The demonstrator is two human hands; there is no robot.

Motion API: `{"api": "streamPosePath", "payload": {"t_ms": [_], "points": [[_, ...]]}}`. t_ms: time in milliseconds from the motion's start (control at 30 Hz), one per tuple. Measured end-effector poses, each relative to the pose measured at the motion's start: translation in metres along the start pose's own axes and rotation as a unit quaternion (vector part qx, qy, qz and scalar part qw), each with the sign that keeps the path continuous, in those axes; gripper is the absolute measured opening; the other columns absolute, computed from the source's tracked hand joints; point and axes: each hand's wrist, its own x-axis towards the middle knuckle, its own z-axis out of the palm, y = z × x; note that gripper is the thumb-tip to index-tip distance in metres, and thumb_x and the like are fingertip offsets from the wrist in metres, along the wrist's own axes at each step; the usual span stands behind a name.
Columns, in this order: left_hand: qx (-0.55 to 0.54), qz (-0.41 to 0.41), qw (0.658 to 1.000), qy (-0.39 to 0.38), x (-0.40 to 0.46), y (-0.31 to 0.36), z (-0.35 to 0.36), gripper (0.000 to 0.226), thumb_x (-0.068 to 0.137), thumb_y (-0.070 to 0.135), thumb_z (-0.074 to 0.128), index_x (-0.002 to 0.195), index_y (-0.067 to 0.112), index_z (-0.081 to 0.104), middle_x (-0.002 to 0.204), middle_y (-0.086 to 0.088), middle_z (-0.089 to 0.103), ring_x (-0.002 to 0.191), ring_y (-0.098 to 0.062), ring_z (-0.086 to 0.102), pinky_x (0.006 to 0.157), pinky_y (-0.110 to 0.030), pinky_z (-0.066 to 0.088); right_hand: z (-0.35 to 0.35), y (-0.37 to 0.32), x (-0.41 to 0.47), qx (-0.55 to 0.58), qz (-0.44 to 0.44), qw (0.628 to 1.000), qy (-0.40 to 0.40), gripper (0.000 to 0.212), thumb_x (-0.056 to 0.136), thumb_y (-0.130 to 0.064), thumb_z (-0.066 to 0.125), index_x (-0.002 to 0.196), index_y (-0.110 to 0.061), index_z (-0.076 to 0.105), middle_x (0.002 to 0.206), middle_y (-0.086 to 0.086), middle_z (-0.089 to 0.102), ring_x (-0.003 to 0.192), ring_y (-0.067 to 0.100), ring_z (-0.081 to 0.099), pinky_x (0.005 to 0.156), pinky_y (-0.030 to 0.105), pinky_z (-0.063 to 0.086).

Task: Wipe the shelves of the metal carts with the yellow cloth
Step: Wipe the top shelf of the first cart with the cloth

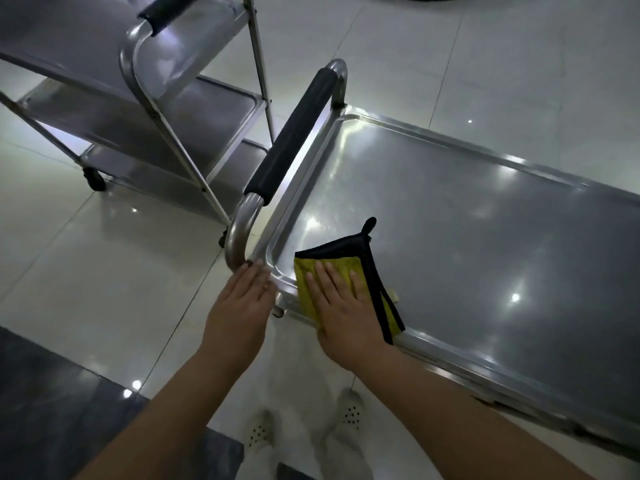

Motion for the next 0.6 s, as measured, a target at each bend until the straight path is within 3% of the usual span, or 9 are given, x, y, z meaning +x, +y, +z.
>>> {"api": "streamPosePath", "payload": {"t_ms": [133, 267, 333, 433, 533, 600], "points": [[0.026, 0.053, 0.998, -0.023, 0.000, -0.018, 0.017, 0.051, 0.071, -0.003, 0.059, 0.121, -0.009, 0.058, 0.129, -0.027, 0.054, 0.124, -0.037, 0.050, 0.115, -0.039, 0.009, 0.004, -0.007, 0.010, -0.029, 0.037, 0.998, 0.039, 0.111, 0.058, -0.030, 0.086, 0.148, -0.006, 0.025, 0.153, 0.011, 0.034, 0.139, 0.026, 0.038, 0.115, 0.044, 0.024], [0.033, 0.056, 0.996, -0.067, -0.006, -0.030, 0.033, 0.066, 0.059, -0.004, 0.075, 0.122, -0.010, 0.057, 0.127, -0.027, 0.056, 0.120, -0.036, 0.053, 0.116, -0.037, 0.001, 0.006, -0.021, 0.022, -0.052, 0.087, 0.991, 0.089, 0.099, 0.051, -0.013, 0.088, 0.140, 0.001, 0.045, 0.149, 0.018, 0.039, 0.132, 0.031, 0.046, 0.106, 0.041, 0.036], [0.028, 0.048, 0.996, -0.064, -0.007, -0.033, 0.038, 0.069, 0.060, -0.003, 0.076, 0.125, -0.010, 0.054, 0.130, -0.027, 0.053, 0.123, -0.035, 0.051, 0.117, -0.036, -0.001, 0.006, -0.027, 0.027, -0.083, 0.087, 0.990, 0.079, 0.101, 0.053, -0.019, 0.089, 0.141, -0.003, 0.042, 0.148, 0.015, 0.041, 0.134, 0.029, 0.044, 0.108, 0.040, 0.032], [0.004, 0.035, 0.998, -0.046, -0.013, -0.030, 0.046, 0.074, 0.063, 0.000, 0.076, 0.132, -0.008, 0.048, 0.137, -0.026, 0.047, 0.130, -0.037, 0.043, 0.117, -0.038, -0.001, 0.015, -0.034, 0.032, -0.128, 0.083, 0.986, 0.070, 0.103, 0.065, -0.031, 0.084, 0.146, -0.007, 0.025, 0.152, 0.011, 0.036, 0.140, 0.026, 0.035, 0.114, 0.040, 0.023], [-0.040, 0.039, 0.998, -0.018, -0.023, -0.006, 0.054, 0.077, 0.067, 0.001, 0.074, 0.137, -0.006, 0.042, 0.141, -0.025, 0.043, 0.133, -0.035, 0.040, 0.115, -0.039, 0.007, 0.010, -0.031, 0.026, -0.108, 0.082, 0.987, 0.082, 0.095, 0.069, -0.026, 0.080, 0.147, -0.006, 0.030, 0.151, 0.011, 0.037, 0.140, 0.027, 0.035, 0.114, 0.041, 0.024], [-0.074, 0.027, 0.997, 0.011, -0.029, 0.013, 0.060, 0.074, 0.072, 0.001, 0.068, 0.139, -0.006, 0.037, 0.142, -0.025, 0.041, 0.134, -0.034, 0.038, 0.115, -0.039, 0.010, 0.011, -0.021, 0.017, -0.117, 0.058, 0.989, 0.070, 0.088, 0.083, -0.021, 0.068, 0.152, -0.008, 0.016, 0.158, 0.010, 0.021, 0.146, 0.026, 0.019, 0.117, 0.039, 0.006]]}}
